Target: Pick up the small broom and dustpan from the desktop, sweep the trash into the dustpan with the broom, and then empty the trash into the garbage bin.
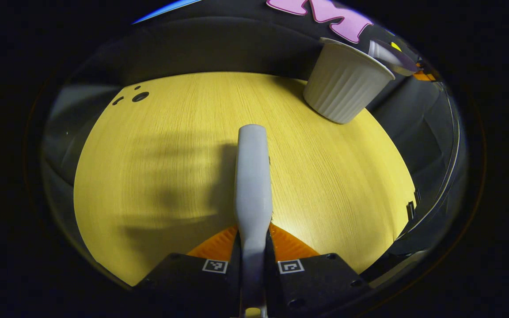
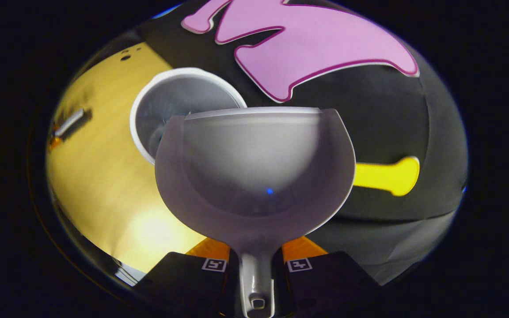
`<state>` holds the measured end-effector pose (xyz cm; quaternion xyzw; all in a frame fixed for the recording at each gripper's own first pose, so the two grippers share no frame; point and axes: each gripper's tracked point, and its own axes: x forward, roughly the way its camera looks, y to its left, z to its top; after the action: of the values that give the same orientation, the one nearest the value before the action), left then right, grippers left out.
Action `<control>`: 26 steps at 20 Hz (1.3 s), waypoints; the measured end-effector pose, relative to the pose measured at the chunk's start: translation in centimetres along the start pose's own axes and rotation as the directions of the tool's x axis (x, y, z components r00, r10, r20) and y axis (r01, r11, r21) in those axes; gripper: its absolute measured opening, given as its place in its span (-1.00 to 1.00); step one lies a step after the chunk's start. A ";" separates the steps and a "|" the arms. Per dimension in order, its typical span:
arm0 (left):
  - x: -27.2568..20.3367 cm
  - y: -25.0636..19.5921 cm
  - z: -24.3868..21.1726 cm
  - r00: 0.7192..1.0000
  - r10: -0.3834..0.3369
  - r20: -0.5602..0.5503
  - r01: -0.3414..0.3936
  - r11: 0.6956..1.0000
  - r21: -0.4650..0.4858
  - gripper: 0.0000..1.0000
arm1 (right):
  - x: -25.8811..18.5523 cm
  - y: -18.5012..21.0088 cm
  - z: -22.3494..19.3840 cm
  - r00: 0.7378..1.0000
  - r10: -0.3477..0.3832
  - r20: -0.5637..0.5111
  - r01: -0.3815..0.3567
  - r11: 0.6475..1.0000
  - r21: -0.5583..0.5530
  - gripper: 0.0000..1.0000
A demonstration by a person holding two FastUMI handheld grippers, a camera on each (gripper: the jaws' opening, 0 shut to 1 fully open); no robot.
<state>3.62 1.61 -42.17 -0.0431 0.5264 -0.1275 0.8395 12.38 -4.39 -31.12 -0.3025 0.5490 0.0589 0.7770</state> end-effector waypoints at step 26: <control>-1.7 1.3 -0.9 0.997 0.078 -0.006 -0.078 0.997 -0.028 -0.46 | -7.5 31.4 -8.1 0.852 0.490 0.183 -0.520 0.832 0.192 -0.41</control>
<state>2.32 3.38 -41.39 -0.0340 0.5316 -0.0871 0.8418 -10.45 18.49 -38.93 -0.0483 0.5622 0.2160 0.7968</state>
